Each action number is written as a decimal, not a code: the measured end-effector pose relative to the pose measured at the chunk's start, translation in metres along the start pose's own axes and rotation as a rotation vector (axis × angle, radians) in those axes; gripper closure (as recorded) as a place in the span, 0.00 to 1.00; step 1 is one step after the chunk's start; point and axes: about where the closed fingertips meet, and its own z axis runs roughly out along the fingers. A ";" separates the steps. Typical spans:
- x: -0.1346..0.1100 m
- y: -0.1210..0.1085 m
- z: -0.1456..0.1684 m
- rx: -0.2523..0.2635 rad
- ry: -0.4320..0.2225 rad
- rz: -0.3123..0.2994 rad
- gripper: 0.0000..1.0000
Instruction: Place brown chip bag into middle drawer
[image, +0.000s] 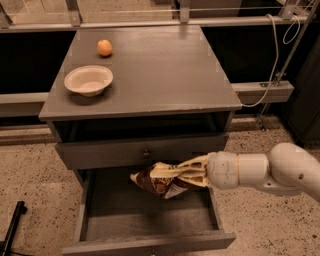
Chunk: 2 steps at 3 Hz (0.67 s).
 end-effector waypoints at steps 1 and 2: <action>0.024 0.017 0.023 0.026 -0.020 -0.061 1.00; 0.029 0.022 0.026 0.031 -0.026 -0.071 1.00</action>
Offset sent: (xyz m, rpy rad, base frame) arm 0.0095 0.0098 -0.0349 0.0173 -0.0650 0.0177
